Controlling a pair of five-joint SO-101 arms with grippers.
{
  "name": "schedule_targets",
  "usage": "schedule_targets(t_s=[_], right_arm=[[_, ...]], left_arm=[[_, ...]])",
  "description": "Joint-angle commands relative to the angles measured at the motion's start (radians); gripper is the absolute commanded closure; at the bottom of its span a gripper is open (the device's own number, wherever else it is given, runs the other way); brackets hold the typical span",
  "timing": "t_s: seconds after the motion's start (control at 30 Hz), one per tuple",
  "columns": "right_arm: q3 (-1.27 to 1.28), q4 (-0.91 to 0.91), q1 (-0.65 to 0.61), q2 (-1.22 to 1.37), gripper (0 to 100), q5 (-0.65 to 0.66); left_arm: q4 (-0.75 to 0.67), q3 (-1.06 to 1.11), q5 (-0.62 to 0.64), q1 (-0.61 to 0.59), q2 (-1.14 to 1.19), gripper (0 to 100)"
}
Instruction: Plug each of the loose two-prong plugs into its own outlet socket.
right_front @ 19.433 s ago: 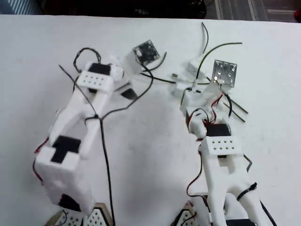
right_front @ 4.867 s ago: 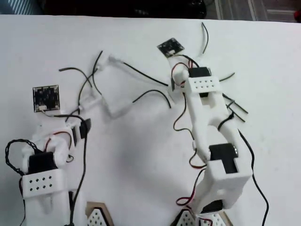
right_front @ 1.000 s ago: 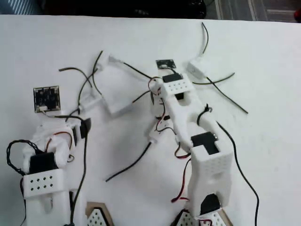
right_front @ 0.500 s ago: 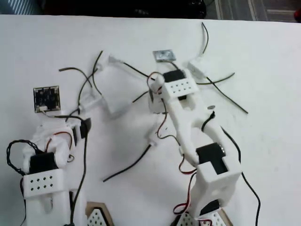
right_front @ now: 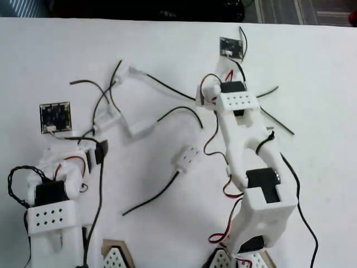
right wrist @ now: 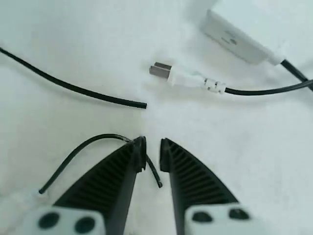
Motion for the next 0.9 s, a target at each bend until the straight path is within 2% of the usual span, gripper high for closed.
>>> schedule_targets(t_s=[0.0, 0.07, 0.4, 0.87], right_arm=[[-0.074, -0.016, 0.018, 0.035, 83.1, -0.104], [-0.115, -0.021, 0.028, 0.087, 80.7, -0.183], [-0.368, -0.016, 0.094, 0.314, 80.5, -0.479], [-0.408, -0.084, 0.111, 0.372, 80.6, -0.562]], left_arm=[[-0.018, -0.005, -0.006, -0.004, -0.001, 68], [-0.018, -0.005, -0.006, -0.004, -0.001, 68], [-0.017, -0.005, -0.006, -0.004, -0.001, 68], [-0.017, -0.005, -0.006, -0.004, -0.001, 68]])
